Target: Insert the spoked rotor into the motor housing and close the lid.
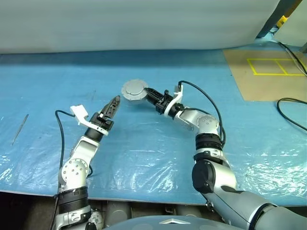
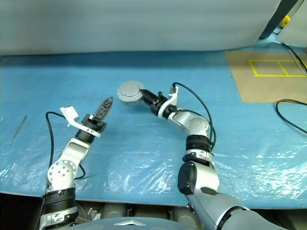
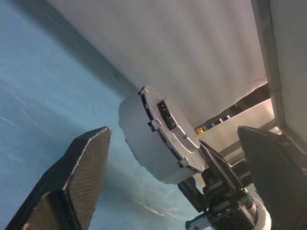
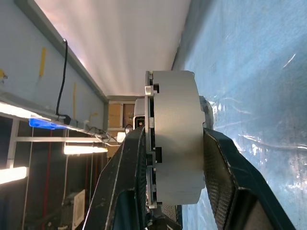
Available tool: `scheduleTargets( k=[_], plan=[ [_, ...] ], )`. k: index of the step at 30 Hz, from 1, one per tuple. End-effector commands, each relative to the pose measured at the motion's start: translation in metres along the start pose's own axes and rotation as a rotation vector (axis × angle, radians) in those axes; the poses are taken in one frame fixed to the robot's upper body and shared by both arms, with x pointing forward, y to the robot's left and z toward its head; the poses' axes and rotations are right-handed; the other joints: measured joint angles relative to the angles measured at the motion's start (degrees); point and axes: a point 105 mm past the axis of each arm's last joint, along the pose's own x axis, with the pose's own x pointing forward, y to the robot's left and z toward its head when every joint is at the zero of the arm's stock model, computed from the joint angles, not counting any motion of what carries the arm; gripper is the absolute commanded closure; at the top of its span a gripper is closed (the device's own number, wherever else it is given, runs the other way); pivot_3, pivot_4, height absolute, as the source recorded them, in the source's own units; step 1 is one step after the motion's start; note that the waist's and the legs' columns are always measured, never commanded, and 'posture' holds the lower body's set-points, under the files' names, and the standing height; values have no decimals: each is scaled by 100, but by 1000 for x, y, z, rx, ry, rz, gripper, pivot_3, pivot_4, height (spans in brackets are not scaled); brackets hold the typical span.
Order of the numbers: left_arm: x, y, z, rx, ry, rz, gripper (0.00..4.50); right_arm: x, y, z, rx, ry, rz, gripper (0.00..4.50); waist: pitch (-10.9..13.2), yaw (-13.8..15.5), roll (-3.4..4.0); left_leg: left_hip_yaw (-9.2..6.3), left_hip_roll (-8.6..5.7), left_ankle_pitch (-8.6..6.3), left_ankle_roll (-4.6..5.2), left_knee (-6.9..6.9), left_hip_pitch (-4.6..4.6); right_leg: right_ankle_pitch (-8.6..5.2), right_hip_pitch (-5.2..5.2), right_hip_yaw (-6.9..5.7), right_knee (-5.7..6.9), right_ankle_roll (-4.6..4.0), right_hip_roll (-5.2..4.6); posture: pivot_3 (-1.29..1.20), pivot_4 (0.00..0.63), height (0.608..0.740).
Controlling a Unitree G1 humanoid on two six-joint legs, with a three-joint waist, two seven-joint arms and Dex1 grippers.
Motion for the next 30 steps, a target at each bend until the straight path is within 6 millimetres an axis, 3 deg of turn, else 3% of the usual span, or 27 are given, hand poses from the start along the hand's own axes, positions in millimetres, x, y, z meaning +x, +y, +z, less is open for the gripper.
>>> scheduleTargets(
  k=[1, 16, 19, 22, 30],
  plan=[
    [5, -9, 2, -38, -2, -30, 36, 19, 47, -18, -2, 65, 208, 3219, 0, -5, 0, -4, -1, 0, 0, 2, 0, 1, 0, 0, 0, 2, 0, 0, 150, 740],
    [25, -12, 3, -145, -36, -57, 36, 16, 55, -45, -19, 189, 282, 3219, 0, 22, -1, -67, -9, 1, 1, 58, -32, 18, 10, -7, 4, 26, -6, 0, 150, 740],
    [27, -12, 9, -170, -67, -63, 558, 16, 54, -45, -19, 185, 274, 3219, 0, 23, -1, -69, -11, 1, 1, 60, -33, 18, 11, -8, 4, 25, -6, 0, 150, 740],
    [28, -12, 8, -174, -64, -60, 1487, 15, 53, -45, -25, 192, 272, 3219, 1, 24, -1, -72, -11, 1, 1, 60, -36, 18, 11, -9, 3, 25, -5, 0, 150, 740],
    [27, -14, 6, -188, -65, -72, 1558, 18, 51, -45, -38, 191, 260, 3219, 1, 24, -1, -86, -12, 1, 2, 68, -44, 18, 11, -21, 5, 25, -6, 0, 150, 740]
  ],
)
